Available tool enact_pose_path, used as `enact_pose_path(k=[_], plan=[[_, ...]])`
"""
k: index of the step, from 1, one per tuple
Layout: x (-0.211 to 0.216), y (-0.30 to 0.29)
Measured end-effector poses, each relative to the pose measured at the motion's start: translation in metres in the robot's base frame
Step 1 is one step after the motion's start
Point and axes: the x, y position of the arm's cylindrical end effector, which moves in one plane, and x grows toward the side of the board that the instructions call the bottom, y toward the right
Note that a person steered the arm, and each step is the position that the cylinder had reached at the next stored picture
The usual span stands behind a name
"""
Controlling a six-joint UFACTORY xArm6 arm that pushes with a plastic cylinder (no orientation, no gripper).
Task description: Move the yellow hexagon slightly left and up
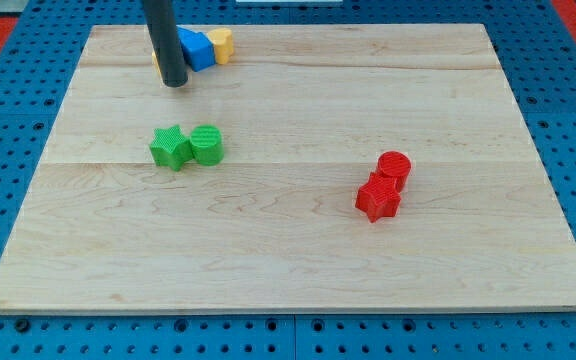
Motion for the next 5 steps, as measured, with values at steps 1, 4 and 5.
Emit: enact_pose_path(k=[1, 4, 5], plan=[[0.0, -0.03], [-0.014, -0.033], [-0.018, -0.03]])
